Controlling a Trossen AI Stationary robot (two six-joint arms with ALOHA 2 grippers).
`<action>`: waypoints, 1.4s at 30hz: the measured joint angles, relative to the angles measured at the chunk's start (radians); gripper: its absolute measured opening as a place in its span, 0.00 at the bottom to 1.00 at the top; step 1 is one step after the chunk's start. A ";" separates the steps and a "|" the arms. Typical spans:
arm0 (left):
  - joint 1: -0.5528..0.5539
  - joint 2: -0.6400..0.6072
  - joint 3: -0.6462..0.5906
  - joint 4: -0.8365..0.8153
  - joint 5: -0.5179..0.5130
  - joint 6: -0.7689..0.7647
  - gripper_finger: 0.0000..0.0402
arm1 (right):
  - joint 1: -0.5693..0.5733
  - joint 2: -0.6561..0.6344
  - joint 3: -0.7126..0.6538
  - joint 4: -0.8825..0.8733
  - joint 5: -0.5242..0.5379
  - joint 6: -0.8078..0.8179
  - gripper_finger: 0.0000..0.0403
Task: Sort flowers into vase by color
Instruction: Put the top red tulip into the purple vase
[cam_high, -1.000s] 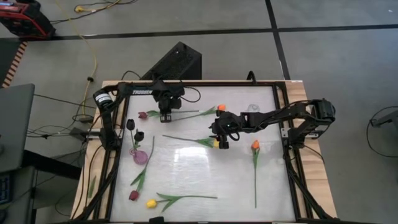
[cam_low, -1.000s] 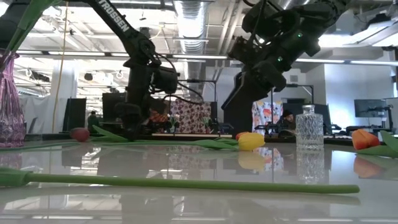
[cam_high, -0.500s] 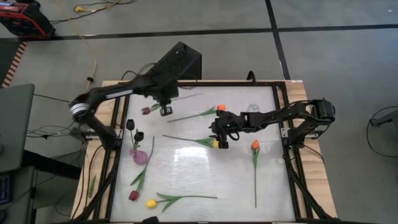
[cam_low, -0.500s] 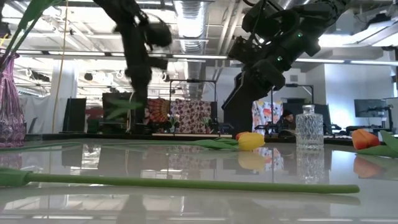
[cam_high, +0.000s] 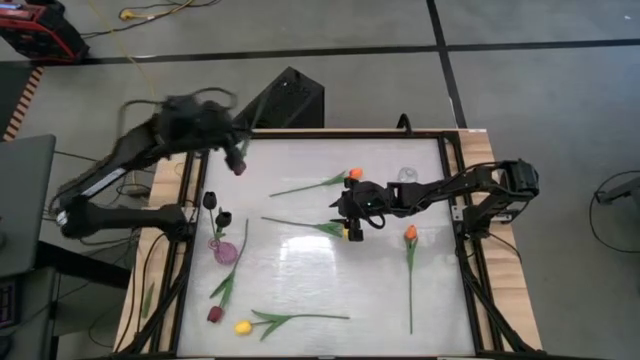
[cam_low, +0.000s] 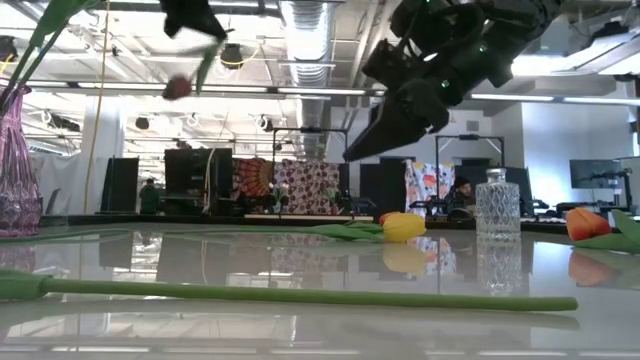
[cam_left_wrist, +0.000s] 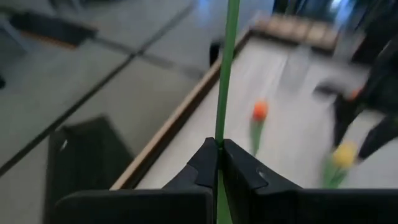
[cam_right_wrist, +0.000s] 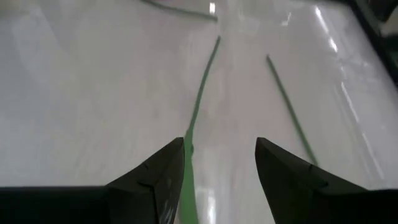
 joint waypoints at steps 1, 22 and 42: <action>0.000 -0.032 0.000 0.017 0.024 -0.026 0.00 | 0.004 0.000 0.000 0.011 0.000 -0.012 0.55; -0.266 -0.319 -0.052 0.112 -0.185 0.880 0.00 | 0.095 0.000 0.000 0.195 -0.001 -0.042 0.55; -0.373 -0.033 -0.051 0.524 -0.453 1.059 0.00 | 0.087 -0.075 0.167 0.249 0.273 -1.089 0.55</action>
